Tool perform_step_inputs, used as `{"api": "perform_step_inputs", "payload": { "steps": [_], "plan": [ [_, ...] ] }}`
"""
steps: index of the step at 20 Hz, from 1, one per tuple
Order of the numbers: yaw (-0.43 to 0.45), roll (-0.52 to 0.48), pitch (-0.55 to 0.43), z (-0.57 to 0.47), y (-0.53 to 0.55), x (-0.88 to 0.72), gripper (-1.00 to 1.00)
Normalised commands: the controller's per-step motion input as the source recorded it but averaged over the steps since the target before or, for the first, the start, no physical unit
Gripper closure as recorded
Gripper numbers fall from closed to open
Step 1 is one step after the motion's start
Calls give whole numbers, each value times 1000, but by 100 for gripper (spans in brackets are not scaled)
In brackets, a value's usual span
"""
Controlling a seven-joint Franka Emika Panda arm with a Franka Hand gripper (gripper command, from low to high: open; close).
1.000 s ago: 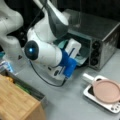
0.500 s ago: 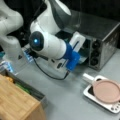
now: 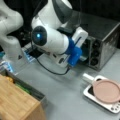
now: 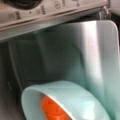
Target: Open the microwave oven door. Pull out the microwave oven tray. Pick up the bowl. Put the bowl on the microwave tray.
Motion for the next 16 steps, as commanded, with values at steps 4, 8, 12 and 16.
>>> {"api": "perform_step_inputs", "payload": {
  "steps": [4, 8, 12, 16],
  "plan": [
    [-72, 42, 149, 342, 365, -13, -100],
    [-60, 66, 159, 308, 271, -10, -100],
    [-51, 67, 153, 265, 169, -7, -100],
    [16, 2, 176, 314, 19, 19, -100]
  ]
}}
